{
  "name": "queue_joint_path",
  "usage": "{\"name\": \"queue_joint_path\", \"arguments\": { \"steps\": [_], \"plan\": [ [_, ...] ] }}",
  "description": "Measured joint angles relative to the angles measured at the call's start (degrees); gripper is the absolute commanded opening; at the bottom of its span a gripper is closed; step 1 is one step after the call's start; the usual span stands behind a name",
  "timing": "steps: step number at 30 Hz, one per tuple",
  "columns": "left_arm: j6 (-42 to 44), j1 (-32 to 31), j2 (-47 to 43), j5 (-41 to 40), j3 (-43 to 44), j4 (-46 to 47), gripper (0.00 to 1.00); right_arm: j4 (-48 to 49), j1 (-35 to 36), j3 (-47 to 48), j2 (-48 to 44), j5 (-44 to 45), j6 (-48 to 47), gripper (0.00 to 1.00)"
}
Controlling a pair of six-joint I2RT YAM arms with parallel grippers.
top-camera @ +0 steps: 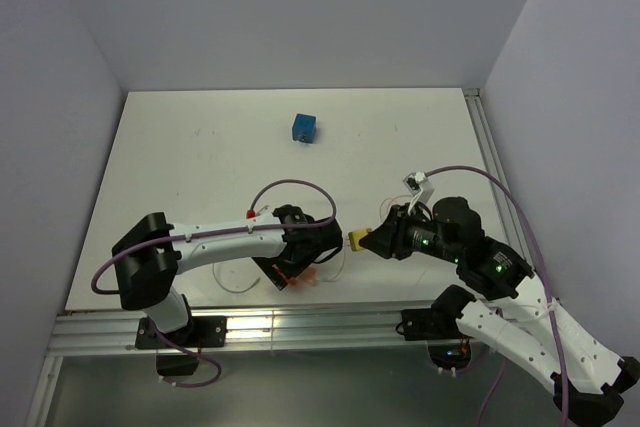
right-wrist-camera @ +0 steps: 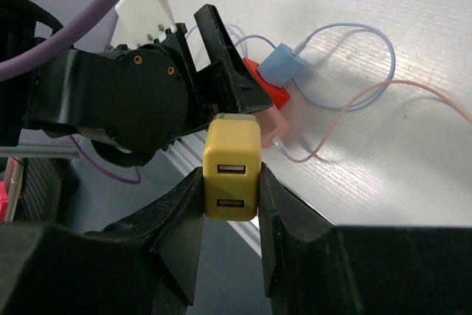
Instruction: Insert the plug
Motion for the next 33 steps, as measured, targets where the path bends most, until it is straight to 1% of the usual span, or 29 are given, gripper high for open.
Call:
{"name": "queue_joint_path", "arguments": {
  "steps": [3, 10, 19, 23, 25, 28, 33],
  "plan": [
    [0.0, 0.02, -0.13, -0.7, -1.2, -0.37, 0.84, -0.28, 0.0, -0.24, -0.5, -0.22, -0.02, 0.0],
    [-0.02, 1.14, -0.09, -1.11, -1.33, -0.13, 0.77, -0.52, 0.0, -1.03, -0.55, -0.81, 0.0, 0.0],
    [0.0, 3.48, 0.79, -3.21, -1.62, 0.17, 0.77, -0.74, 0.0, -1.11, -0.66, -0.83, -0.07, 0.0],
    [0.02, 4.83, 2.99, -4.33, -1.68, 0.09, 0.78, -0.74, 0.0, -1.11, -0.66, -0.83, -0.09, 0.0],
    [0.04, 5.18, 3.96, -5.49, -0.79, -0.79, 0.78, -0.76, 0.0, -1.11, -0.66, -0.79, -0.17, 0.0],
    [0.04, 5.77, 6.1, -7.91, 1.09, -2.49, 0.74, -0.79, 0.0, -1.11, -0.63, -0.79, -0.22, 0.0],
    [0.35, 6.91, 8.52, -14.36, 2.91, -2.67, 0.71, -0.98, -0.02, -1.11, -0.44, -0.79, -0.22, 0.0]
  ]
}}
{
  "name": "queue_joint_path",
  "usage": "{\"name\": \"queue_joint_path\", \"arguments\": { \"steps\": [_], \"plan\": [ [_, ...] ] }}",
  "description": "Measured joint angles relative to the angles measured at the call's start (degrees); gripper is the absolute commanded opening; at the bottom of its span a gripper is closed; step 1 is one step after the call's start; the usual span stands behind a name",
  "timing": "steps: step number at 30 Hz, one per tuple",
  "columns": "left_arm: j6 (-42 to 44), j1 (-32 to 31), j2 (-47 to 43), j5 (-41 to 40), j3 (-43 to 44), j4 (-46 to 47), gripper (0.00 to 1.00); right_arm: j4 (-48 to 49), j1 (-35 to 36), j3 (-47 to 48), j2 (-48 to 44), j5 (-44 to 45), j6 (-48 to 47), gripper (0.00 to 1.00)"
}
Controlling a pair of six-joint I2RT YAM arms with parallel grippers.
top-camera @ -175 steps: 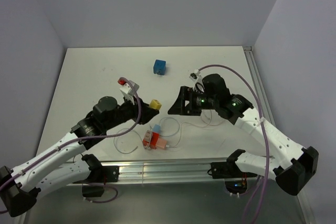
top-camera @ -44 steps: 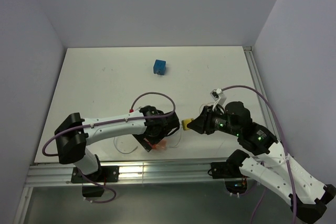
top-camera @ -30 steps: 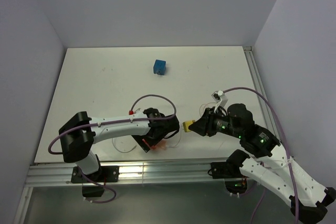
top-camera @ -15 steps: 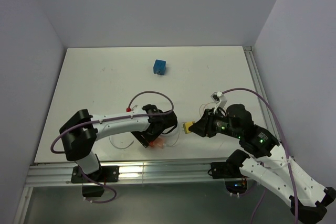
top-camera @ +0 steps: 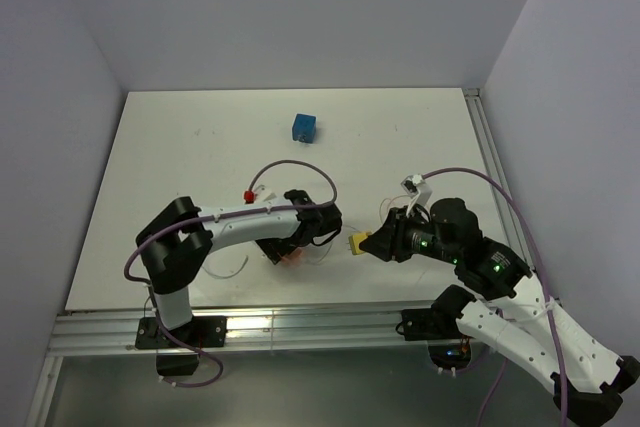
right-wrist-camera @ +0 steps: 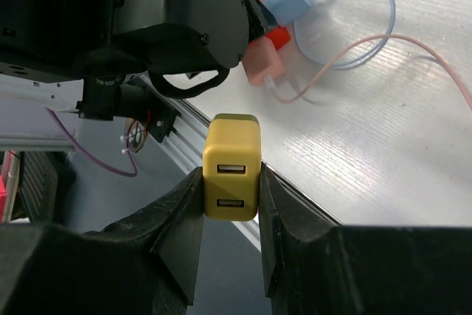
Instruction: Insert the plug
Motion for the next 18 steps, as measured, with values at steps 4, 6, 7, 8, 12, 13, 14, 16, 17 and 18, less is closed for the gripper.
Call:
{"name": "queue_joint_path", "arguments": {
  "steps": [4, 6, 7, 8, 12, 13, 14, 16, 17, 18],
  "plan": [
    [3.5, 0.28, 0.2, -3.37, -0.02, 1.84, 0.51, -0.15, -0.07, -0.02, 0.42, 0.0, 0.02, 0.0],
    [6.73, 0.28, 0.2, -4.59, -0.11, 3.45, 0.3, -0.17, -0.07, -0.02, 0.57, 0.0, 0.04, 0.0],
    [8.0, 0.28, 0.2, -4.96, -0.13, 4.15, 0.26, -0.17, -0.07, -0.02, 0.59, 0.0, 0.04, 0.0],
    [9.53, 0.28, 0.2, -5.46, -0.17, 5.01, 0.2, -0.2, -0.07, -0.02, 0.59, 0.0, 0.04, 0.0],
    [16.52, 0.28, -0.13, -7.58, -1.57, 9.35, 0.0, -0.24, -0.07, -0.02, 0.76, 0.02, 0.04, 0.0],
    [18.49, 0.28, -0.55, -8.13, -2.19, 10.78, 0.0, -0.28, -0.07, -0.02, 0.85, 0.02, 0.04, 0.0],
    [20.63, 0.28, -0.96, -8.39, -2.8, 12.04, 0.0, -0.39, -0.09, -0.02, 0.92, 0.09, 0.04, 0.0],
    [26.08, 0.28, -2.12, -8.74, -4.35, 15.45, 0.0, -0.61, -0.09, -0.02, 0.96, 0.28, 0.09, 0.0],
    [27.45, 0.28, -2.43, -8.74, -4.74, 16.35, 0.0, -0.66, -0.09, -0.02, 0.96, 0.5, 0.09, 0.0],
    [30.34, 0.28, -3.13, -8.9, -5.68, 18.29, 0.0, -0.66, -0.09, -0.02, 0.96, 0.72, 0.09, 0.0]
  ]
}}
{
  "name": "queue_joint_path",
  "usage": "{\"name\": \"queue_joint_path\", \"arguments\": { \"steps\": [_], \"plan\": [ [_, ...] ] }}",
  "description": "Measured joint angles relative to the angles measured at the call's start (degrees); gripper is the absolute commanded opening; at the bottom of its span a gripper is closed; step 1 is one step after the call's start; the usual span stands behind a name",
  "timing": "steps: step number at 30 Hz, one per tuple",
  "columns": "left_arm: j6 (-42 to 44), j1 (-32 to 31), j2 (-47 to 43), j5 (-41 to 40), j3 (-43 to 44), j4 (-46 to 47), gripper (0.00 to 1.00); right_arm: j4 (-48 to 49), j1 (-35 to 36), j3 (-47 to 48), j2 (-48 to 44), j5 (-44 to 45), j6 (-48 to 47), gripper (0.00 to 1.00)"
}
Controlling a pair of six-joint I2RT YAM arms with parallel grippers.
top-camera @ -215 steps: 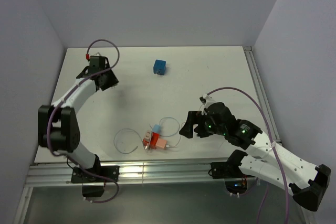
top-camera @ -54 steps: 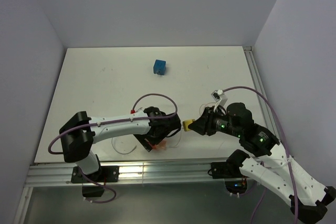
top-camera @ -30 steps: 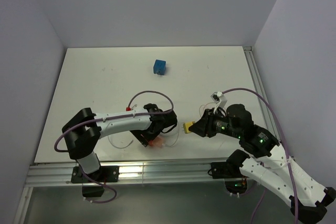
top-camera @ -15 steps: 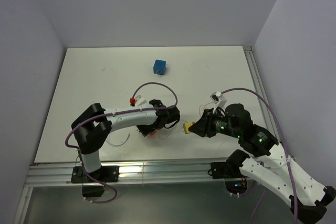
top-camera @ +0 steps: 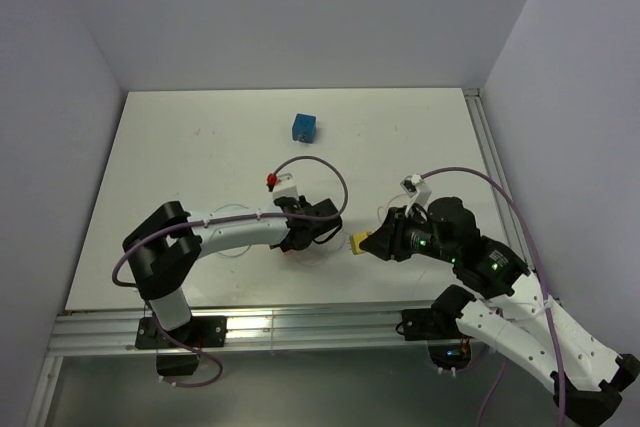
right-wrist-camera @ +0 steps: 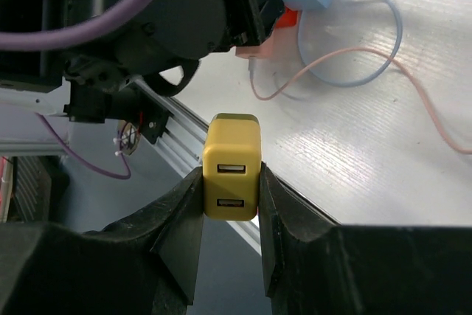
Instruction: Insert the plug
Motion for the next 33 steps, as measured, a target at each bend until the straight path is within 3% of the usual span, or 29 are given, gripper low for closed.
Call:
{"name": "queue_joint_path", "arguments": {
  "steps": [7, 14, 20, 24, 29, 33],
  "plan": [
    [20.94, -4.22, -7.85, 0.96, -8.61, 15.63, 0.0, 0.02, -0.02, 0.0, 4.09, 5.97, -0.85, 0.0],
    [37.94, -8.72, -24.26, 6.1, -18.21, 30.01, 0.0, -0.33, -1.44, 1.99, 7.32, 7.82, -2.25, 0.0],
    [53.83, -9.62, -39.3, 15.45, -27.41, 40.28, 0.0, -0.31, -4.46, 5.95, 8.02, 6.21, -4.2, 0.0],
    [64.96, -9.64, -44.04, 24.04, -29.11, 43.71, 0.0, -0.52, -6.38, 6.4, 7.74, 4.24, -4.98, 0.0],
    [77.96, -9.79, -50.66, 35.95, -32.72, 47.78, 0.0, -0.33, -7.3, 6.91, 7.61, -2.29, -5.22, 0.0],
    [85.55, -10.1, -57.7, 41.11, -36.59, 50.34, 0.0, -0.33, -7.41, 6.91, 6.8, -9.11, -4.24, 0.0]
  ]
}}
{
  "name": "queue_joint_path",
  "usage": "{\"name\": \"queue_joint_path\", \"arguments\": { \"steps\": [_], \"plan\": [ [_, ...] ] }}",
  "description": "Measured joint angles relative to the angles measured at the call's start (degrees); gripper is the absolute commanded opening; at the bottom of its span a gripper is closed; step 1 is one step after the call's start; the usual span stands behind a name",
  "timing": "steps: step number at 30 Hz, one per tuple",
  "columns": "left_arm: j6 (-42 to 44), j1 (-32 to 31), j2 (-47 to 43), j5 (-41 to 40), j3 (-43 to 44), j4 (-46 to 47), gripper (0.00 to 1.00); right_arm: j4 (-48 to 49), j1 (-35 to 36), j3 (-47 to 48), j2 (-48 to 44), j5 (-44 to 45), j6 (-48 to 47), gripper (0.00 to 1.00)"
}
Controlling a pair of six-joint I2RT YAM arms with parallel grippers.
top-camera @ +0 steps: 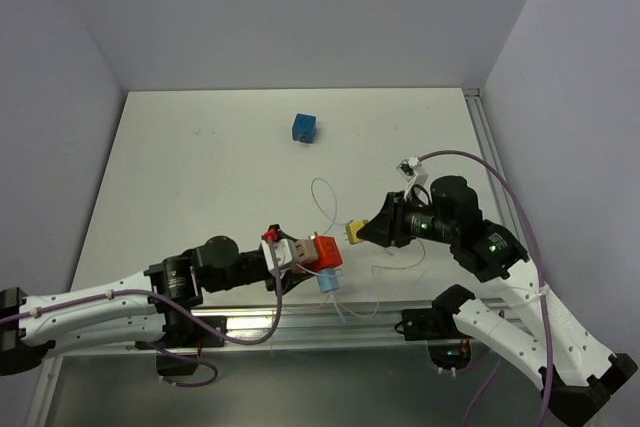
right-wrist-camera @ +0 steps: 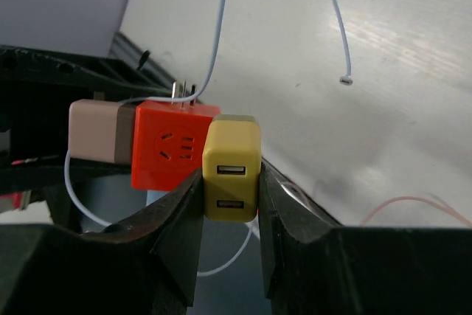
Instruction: Insert the plug
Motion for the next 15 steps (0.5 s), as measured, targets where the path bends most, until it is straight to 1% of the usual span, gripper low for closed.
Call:
{"name": "queue_joint_path", "arguments": {
  "steps": [4, 8, 15],
  "plan": [
    [5.27, 0.0, -4.09, 2.29, -1.62, 1.01, 0.0, 0.31, -0.09, 0.0, -1.81, -6.14, 1.73, 0.0],
    [9.16, 0.0, -5.55, 4.15, -1.79, 1.2, 0.0, 2.27, -0.09, -0.07, -3.13, -12.17, 4.68, 0.0],
    [12.98, 0.0, -7.61, 5.35, -1.77, 0.87, 0.01, 2.69, -0.09, -0.04, -5.44, -17.94, 7.13, 0.0]
  ]
}}
